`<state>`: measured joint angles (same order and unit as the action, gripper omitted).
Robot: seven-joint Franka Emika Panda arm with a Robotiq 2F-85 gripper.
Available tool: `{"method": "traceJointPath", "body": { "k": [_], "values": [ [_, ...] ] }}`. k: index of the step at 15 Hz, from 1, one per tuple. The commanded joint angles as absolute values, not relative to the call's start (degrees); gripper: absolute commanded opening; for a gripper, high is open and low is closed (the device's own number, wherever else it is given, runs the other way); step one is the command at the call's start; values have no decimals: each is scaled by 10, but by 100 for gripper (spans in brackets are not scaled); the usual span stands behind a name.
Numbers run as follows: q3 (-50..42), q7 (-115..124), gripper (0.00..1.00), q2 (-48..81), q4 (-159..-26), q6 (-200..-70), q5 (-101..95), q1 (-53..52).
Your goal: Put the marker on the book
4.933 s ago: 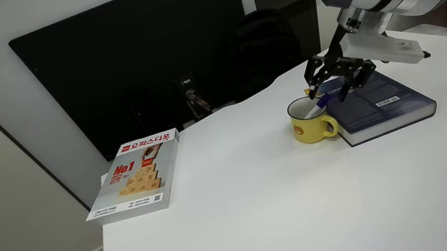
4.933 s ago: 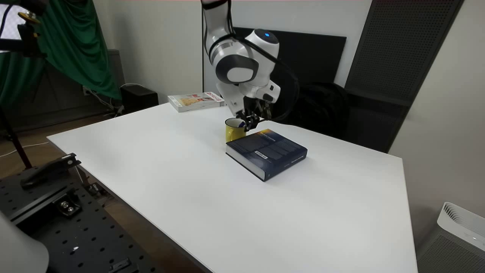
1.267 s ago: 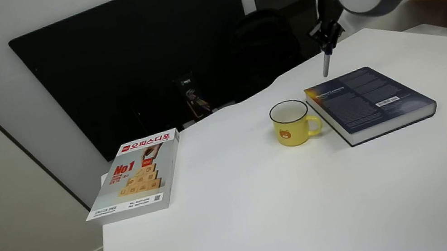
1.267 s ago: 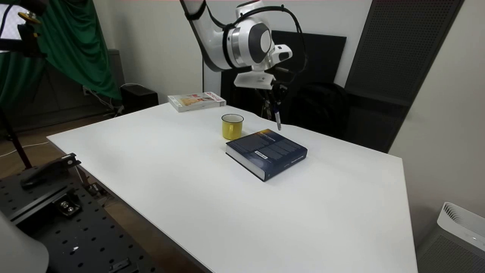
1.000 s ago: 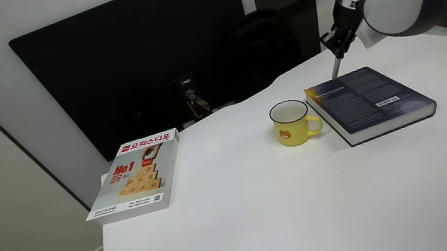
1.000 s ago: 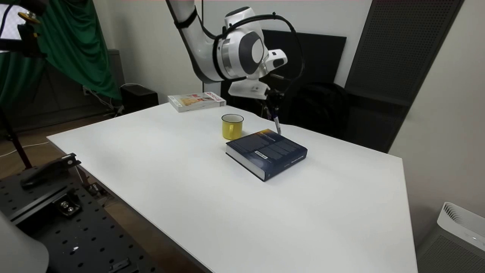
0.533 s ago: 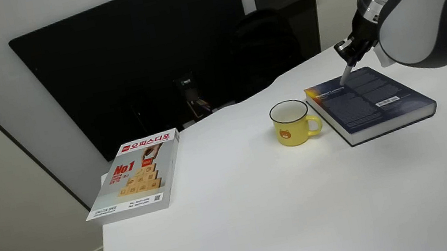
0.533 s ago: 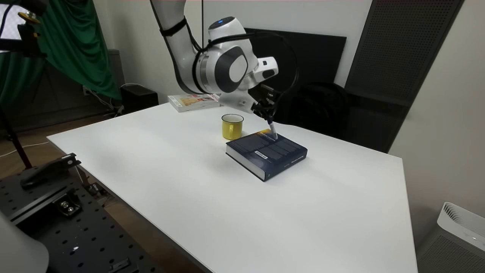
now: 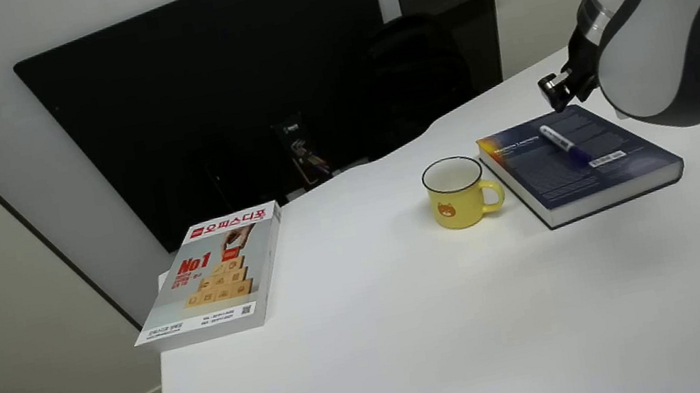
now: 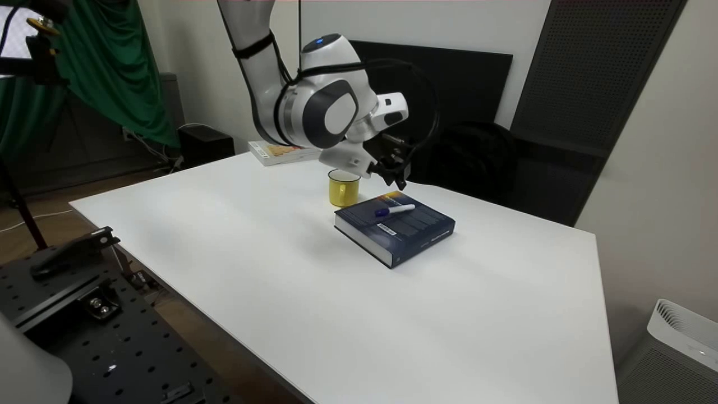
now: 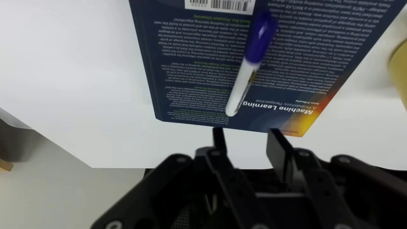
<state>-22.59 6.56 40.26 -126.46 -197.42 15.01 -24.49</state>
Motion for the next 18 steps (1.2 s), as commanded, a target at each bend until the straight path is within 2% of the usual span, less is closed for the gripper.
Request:
{"method": "traceJointPath", "body": {
  "k": [1, 3, 5, 6, 8, 14, 17, 18],
  "values": [
    [-230, 46, 70, 401, -1267, -1960, 177, -252],
    [-241, 46, 84, 398, -1262, -1909, 186, -261],
    [-274, 67, 97, 397, -1249, -1798, 184, -287],
    [-279, 86, 99, 397, -1241, -1754, 165, -287],
    [-293, 133, 100, 399, -1219, -1661, 123, -292],
    [-219, 227, 100, 376, -1094, -1401, 15, -219],
    [-156, 221, 100, 367, -1041, -1323, 6, -170],
    [-155, 230, 100, 368, -1070, -1366, -15, -168]
  ]
}}
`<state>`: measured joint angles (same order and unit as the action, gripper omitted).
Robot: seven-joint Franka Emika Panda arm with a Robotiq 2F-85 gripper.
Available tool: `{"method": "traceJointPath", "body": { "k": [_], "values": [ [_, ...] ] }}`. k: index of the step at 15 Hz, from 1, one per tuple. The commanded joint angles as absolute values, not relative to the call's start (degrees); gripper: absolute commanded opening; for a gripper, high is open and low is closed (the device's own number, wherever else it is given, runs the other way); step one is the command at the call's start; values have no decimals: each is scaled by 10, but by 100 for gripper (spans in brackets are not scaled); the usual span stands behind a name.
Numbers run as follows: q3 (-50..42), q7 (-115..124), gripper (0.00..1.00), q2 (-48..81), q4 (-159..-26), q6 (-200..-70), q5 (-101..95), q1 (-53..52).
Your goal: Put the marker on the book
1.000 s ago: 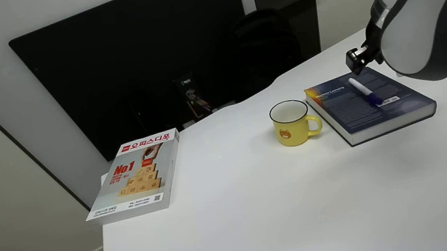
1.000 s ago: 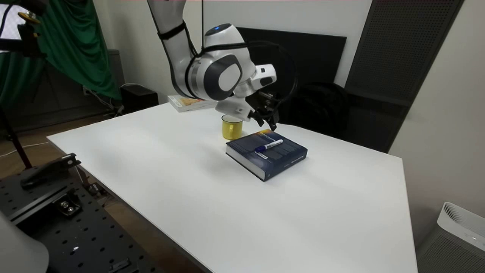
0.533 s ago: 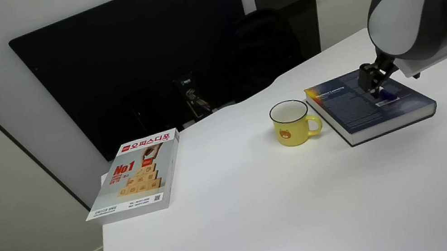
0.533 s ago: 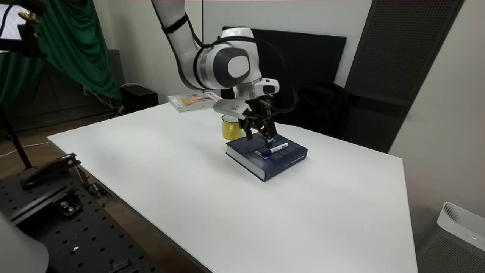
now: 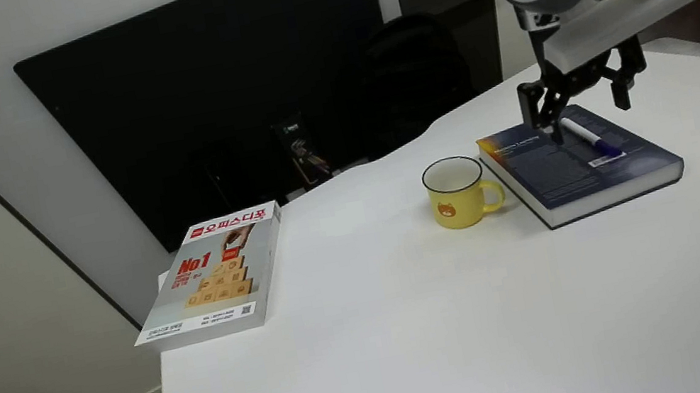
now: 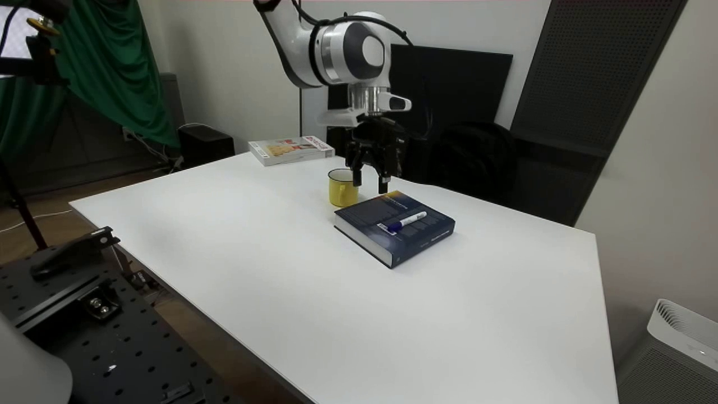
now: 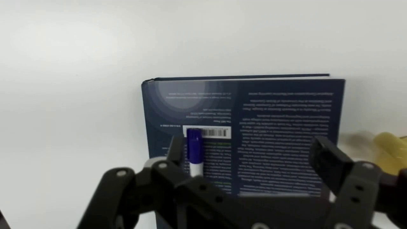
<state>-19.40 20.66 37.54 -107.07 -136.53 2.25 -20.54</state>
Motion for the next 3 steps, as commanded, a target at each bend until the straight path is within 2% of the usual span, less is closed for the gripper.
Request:
{"method": "traceJointPath", "body": {
  "k": [1, 3],
  "values": [
    [-140, 228, 100, 365, -1058, -1348, -13, -157],
    [-130, 226, 100, 364, -1047, -1337, -10, -148]
  ]
}}
